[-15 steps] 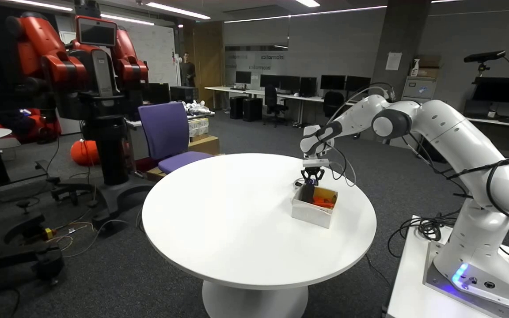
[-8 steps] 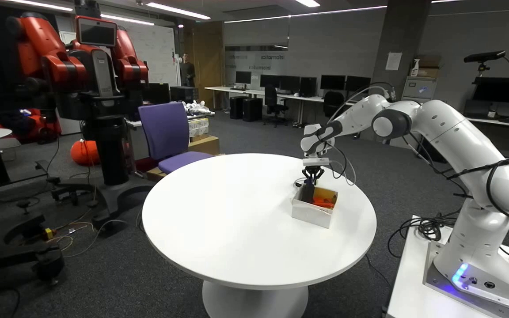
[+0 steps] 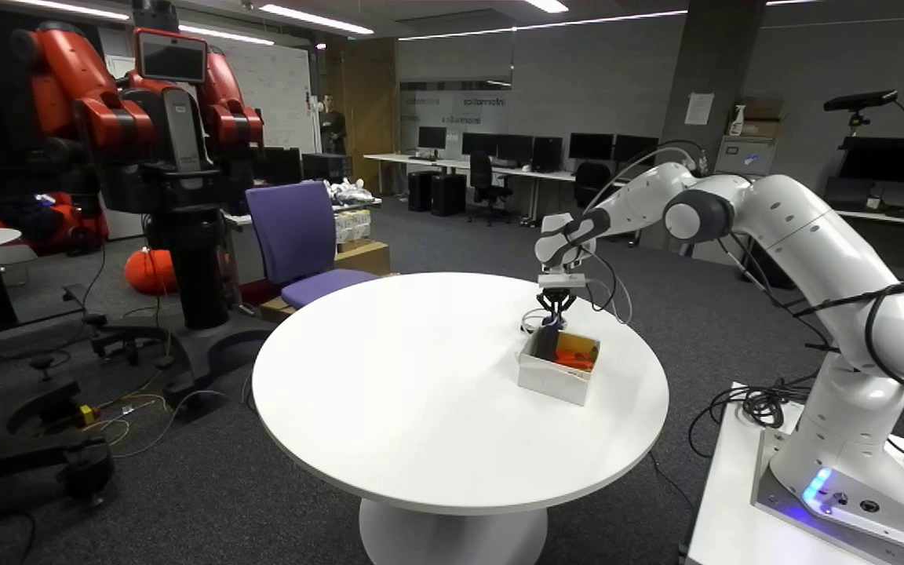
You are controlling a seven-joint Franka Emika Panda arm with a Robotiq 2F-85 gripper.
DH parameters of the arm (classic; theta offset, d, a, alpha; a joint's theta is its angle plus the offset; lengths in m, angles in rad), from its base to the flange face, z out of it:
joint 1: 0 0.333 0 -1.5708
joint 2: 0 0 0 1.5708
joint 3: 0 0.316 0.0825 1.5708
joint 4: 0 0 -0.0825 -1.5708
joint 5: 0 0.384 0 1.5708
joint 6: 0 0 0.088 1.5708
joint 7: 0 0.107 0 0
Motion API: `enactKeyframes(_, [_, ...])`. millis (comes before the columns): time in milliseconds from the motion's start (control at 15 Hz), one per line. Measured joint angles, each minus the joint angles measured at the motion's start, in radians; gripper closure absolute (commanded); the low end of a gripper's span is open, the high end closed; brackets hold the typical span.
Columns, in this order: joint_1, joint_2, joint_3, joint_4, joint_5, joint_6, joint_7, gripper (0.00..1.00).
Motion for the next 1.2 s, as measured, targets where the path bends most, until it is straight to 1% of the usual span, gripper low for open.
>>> enactKeyframes(333, [0.0,-0.018,-0.007,-0.002,0.0,0.0,-0.001,0.98])
enactKeyframes(667, [-0.003,-0.069,-0.014,-0.02,-0.001,0.0,-0.005,0.98])
enactKeyframes(933, [-0.004,-0.156,-0.018,-0.084,-0.011,0.0,-0.033,0.98])
enactKeyframes(1200, [-0.003,-0.258,-0.018,-0.182,-0.034,0.0,-0.081,0.98])
